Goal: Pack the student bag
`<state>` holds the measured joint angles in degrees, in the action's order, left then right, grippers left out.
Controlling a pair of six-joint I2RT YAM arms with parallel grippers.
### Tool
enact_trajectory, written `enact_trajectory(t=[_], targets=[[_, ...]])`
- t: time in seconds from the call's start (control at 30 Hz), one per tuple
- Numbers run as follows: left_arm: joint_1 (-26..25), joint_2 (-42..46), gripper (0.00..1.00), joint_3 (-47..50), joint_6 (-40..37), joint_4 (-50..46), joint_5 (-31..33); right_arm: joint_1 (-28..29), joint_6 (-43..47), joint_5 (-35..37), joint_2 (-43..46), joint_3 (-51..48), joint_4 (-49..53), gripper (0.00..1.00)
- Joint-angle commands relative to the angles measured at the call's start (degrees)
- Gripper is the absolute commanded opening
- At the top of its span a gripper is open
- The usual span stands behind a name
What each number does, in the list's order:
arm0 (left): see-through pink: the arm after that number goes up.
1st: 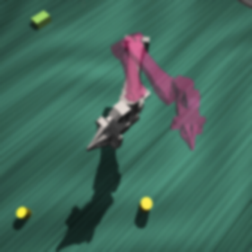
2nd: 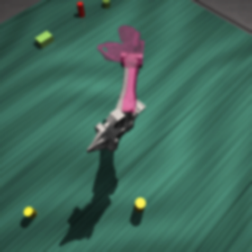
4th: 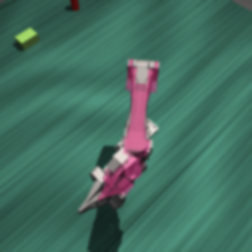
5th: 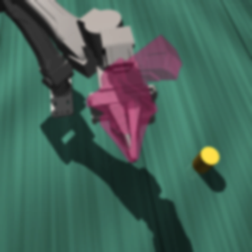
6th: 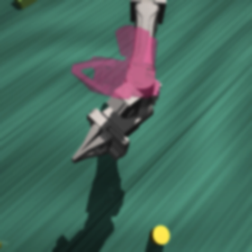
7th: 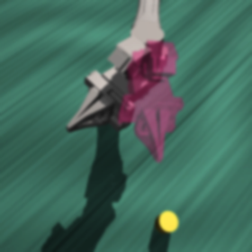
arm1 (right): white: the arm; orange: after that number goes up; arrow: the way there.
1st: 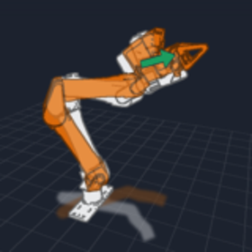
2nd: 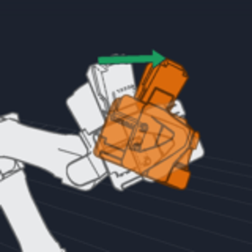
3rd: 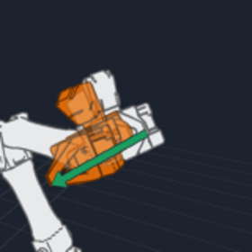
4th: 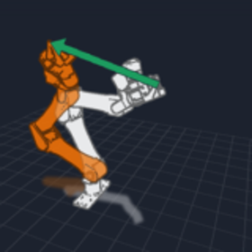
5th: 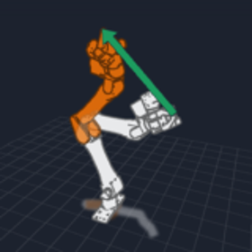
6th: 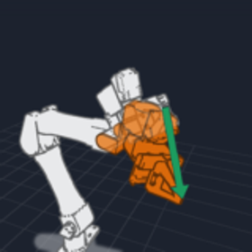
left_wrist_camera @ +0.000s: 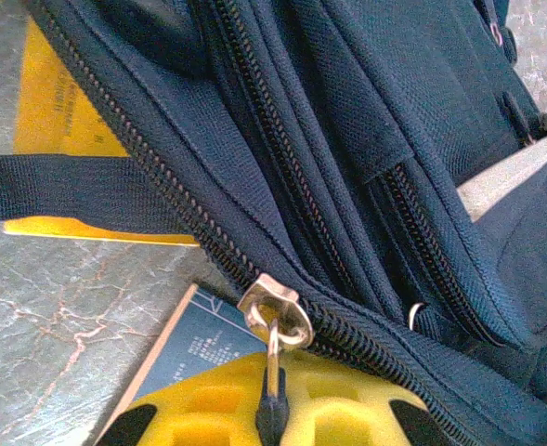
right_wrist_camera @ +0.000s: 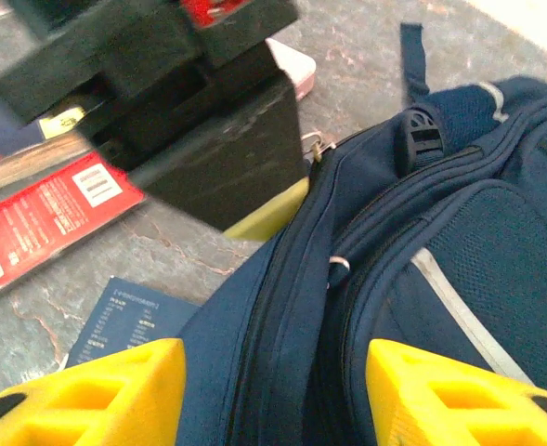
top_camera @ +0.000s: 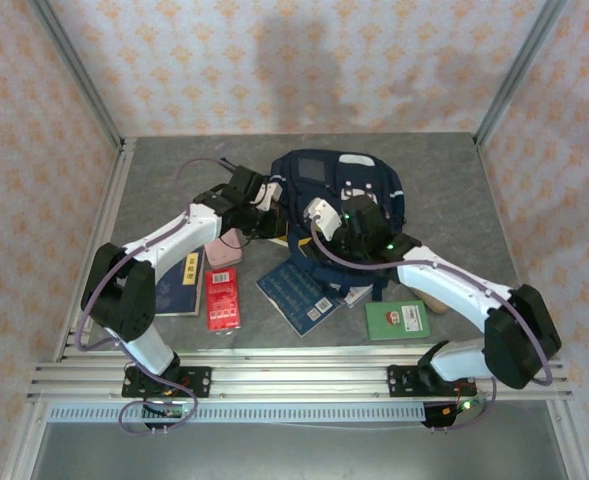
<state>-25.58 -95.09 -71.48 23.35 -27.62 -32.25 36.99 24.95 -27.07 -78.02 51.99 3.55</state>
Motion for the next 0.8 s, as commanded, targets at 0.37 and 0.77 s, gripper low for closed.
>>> enact_trajectory(t=[0.37,0.77], targets=[[-1.14,1.87,0.0,-2.92,-4.98,-3.89,6.29,1.24,-1.48,2.52,-3.64,4.36,7.74,0.0],[3.66,-5.09,0.02,-8.15,-6.69,-7.35,8.65,1.24,0.0,0.5,-1.91,2.08,8.06,0.0]])
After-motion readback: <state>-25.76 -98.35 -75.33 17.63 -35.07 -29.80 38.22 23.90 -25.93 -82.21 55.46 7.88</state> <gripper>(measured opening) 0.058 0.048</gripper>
